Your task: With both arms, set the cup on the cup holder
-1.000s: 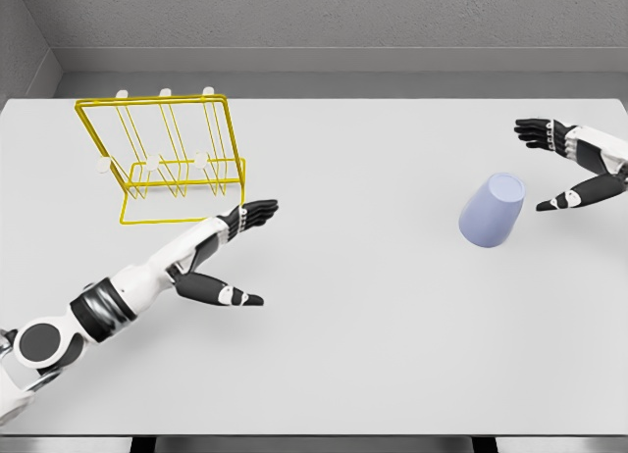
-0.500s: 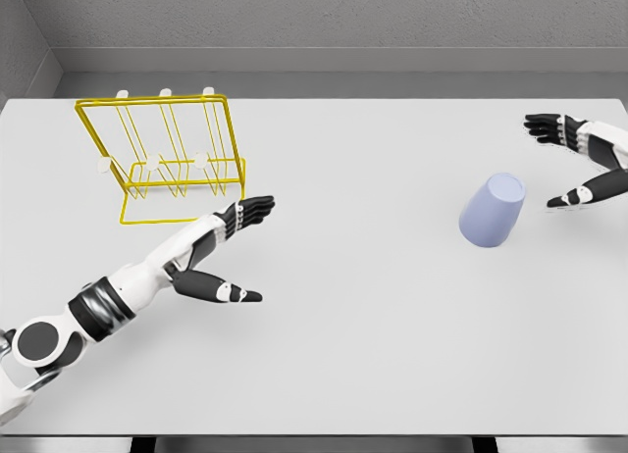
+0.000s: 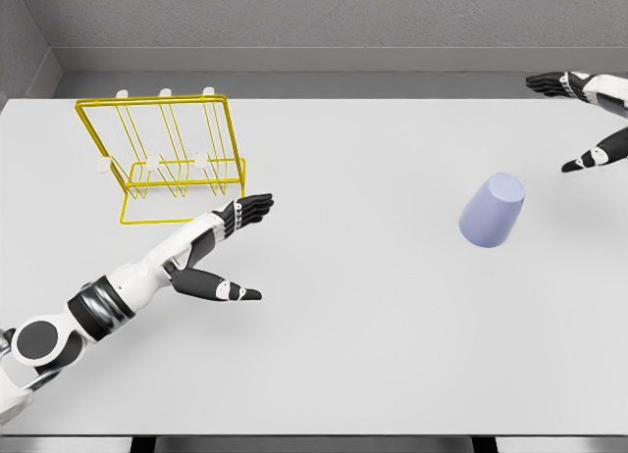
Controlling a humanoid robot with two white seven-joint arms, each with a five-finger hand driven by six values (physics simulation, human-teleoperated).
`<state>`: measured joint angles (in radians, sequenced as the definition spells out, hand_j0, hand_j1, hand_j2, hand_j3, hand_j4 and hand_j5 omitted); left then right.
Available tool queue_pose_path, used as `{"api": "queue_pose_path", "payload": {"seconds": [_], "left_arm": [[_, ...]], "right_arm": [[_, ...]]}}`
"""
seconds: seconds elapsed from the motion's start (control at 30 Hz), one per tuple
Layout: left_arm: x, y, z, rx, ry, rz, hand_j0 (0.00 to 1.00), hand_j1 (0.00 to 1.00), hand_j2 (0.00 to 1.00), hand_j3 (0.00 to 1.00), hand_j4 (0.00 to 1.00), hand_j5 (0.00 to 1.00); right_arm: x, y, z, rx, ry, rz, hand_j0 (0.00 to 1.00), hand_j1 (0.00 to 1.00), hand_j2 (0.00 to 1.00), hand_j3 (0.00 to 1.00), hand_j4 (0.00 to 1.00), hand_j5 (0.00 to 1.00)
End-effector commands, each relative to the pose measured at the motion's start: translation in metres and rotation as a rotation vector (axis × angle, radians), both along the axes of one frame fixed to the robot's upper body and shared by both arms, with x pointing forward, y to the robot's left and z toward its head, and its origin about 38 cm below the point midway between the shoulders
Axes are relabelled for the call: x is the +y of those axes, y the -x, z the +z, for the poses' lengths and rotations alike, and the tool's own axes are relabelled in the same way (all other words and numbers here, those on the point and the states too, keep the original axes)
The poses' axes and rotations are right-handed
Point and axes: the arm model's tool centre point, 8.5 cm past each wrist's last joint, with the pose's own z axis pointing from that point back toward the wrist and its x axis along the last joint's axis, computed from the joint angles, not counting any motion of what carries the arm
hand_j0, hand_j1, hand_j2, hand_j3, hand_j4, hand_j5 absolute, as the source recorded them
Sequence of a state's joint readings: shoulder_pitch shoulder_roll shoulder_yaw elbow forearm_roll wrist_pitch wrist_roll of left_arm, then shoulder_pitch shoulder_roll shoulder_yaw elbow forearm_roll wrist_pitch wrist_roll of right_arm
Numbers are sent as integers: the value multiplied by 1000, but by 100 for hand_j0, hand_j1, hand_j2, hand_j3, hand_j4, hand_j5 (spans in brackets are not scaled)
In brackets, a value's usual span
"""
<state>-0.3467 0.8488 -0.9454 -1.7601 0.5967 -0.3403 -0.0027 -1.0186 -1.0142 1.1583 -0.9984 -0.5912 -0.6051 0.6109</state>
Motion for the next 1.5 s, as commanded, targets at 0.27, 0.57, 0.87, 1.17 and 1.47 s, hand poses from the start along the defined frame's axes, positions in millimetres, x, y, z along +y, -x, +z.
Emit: {"api": "queue_pose_path", "payload": {"seconds": [0.27,0.57,0.87,1.17,1.47], "left_arm": [[1,-2,0,1,2,11,100,100,100,100,100,100],[2,-7,-4,4,-5,23,100,100,100,100,100,100],[1,-11,-5,1,0,26,100,100,100,100,100,100],[1,-13,-5,-3,2,33,100,100,100,100,100,100],[-1,-13,-6,-1,6,34,100,100,100,100,100,100]], "right_arm": [[25,-6,-17,-14,327,137,100,100,100,100,100,100],[56,-13,-34,-16,403,222,100,100,100,100,100,100],[65,-16,-47,-7,472,256,100,100,100,100,100,100],[71,-13,-60,19,495,283,100,100,100,100,100,100],[67,-14,-55,11,498,275,100,100,100,100,100,100]]}}
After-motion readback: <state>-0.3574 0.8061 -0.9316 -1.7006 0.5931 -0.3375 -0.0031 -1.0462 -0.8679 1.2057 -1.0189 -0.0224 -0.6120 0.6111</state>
